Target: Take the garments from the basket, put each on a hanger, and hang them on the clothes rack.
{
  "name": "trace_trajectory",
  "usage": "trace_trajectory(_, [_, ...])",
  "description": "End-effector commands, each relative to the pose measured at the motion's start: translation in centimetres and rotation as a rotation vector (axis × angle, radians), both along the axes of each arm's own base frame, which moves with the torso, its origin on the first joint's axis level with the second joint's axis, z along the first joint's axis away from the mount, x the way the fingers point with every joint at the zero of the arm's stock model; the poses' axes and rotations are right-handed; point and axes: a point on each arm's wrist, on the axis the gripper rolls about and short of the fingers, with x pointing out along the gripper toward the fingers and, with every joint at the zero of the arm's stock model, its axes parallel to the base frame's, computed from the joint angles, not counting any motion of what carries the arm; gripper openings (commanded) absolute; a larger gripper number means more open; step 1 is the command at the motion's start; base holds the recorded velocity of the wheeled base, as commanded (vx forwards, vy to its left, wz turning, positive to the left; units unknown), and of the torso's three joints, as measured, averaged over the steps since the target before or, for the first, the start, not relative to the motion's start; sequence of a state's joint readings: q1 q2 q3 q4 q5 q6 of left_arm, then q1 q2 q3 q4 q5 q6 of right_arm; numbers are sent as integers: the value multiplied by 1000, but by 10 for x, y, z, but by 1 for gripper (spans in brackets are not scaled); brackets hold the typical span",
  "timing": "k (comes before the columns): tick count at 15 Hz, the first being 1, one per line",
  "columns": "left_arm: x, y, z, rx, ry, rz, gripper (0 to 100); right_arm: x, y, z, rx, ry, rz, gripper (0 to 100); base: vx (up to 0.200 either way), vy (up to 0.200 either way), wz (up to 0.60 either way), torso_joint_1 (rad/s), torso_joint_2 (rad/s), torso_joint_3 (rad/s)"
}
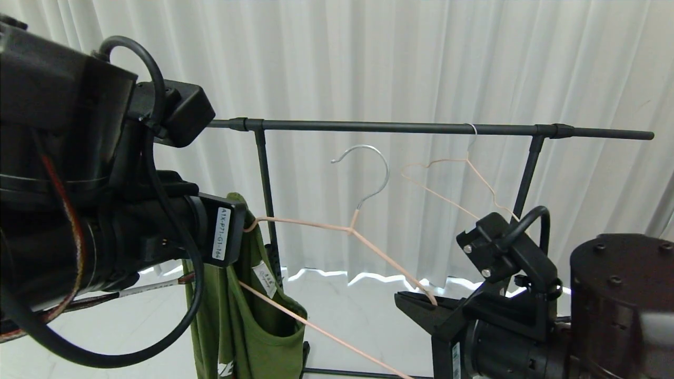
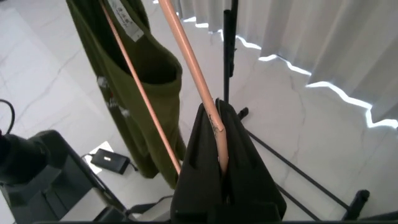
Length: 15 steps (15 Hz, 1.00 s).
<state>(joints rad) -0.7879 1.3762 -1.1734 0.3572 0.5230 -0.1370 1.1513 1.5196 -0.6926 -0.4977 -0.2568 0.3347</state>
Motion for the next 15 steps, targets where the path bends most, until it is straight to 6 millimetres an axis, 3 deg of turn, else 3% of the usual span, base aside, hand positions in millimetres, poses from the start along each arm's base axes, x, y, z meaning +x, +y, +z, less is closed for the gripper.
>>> trace_trajectory(1, [0,-2,2,-4,-3,-5,0,3,9,-12,-40,18,7,0,0,0,0,0,0,0])
trace_trajectory(9, [-27,-28,12,-123,2,-146,0,-5,42,-14,-41,20,74,0,0,0,0,0,0,0])
trace_trajectory(15, [-35,-20,6,-123,31,-188,0,-4,40,-3,8,4,62,0,0,0,0,0,0,0])
